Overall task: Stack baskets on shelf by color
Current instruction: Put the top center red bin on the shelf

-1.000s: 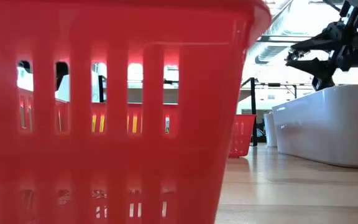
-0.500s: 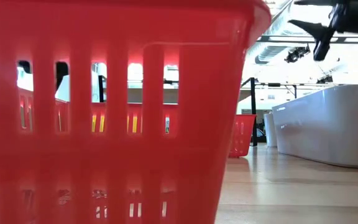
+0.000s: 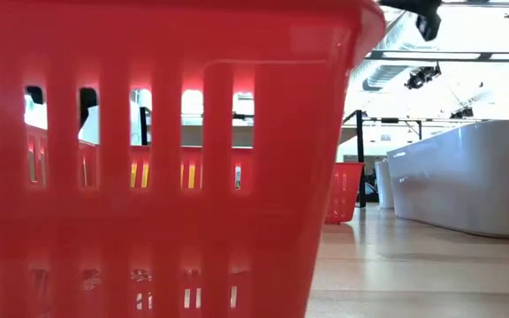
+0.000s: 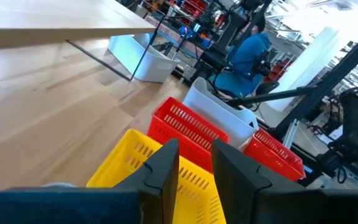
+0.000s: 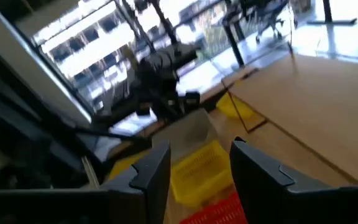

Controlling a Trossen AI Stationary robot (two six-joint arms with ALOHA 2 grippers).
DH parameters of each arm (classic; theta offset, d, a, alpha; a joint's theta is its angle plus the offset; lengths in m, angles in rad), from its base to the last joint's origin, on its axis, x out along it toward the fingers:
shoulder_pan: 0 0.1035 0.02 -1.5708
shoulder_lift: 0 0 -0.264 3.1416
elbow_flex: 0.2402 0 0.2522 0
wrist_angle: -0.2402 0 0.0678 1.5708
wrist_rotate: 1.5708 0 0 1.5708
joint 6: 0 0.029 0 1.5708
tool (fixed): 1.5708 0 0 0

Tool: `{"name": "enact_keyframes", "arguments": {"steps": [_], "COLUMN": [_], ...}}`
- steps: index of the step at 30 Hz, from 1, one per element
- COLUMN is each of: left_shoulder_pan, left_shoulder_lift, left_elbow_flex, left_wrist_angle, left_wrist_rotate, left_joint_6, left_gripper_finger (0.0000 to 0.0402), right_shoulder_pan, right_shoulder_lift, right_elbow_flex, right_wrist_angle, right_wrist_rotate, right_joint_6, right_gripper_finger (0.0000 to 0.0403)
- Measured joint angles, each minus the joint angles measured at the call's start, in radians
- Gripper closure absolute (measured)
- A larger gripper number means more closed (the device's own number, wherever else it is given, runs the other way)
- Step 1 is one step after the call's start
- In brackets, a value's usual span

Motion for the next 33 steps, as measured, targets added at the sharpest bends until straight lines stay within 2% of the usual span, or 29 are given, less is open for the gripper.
{"name": "enact_keyframes", "arguments": {"steps": [6, 10, 17, 33], "left_shoulder_pan": [0.0, 0.0, 0.0, 0.0], "left_shoulder_lift": [0.0, 0.0, 0.0, 0.0], "left_elbow_flex": [0.0, 0.0, 0.0, 0.0], "left_wrist_angle": [0.0, 0.0, 0.0, -0.002], "left_wrist_rotate": [0.044, 0.065, 0.06, 0.056], "left_joint_6": [-0.108, -0.118, -0.121, -0.118], "left_gripper_finger": [0.0316, 0.0316, 0.0316, 0.0316], "right_shoulder_pan": [0.0, 0.008, 0.071, 0.171], "right_shoulder_lift": [0.23, 0.365, 0.552, 0.895], "right_elbow_flex": [0.148, 0.227, 0.316, 0.319], "right_wrist_angle": [-0.078, -0.083, -0.116, -0.115], "right_wrist_rotate": [-0.151, -0.251, -0.255, -0.256], "right_joint_6": [-0.136, -0.236, -0.365, -0.342], "right_gripper_finger": [0.0252, 0.0252, 0.0252, 0.0252]}}
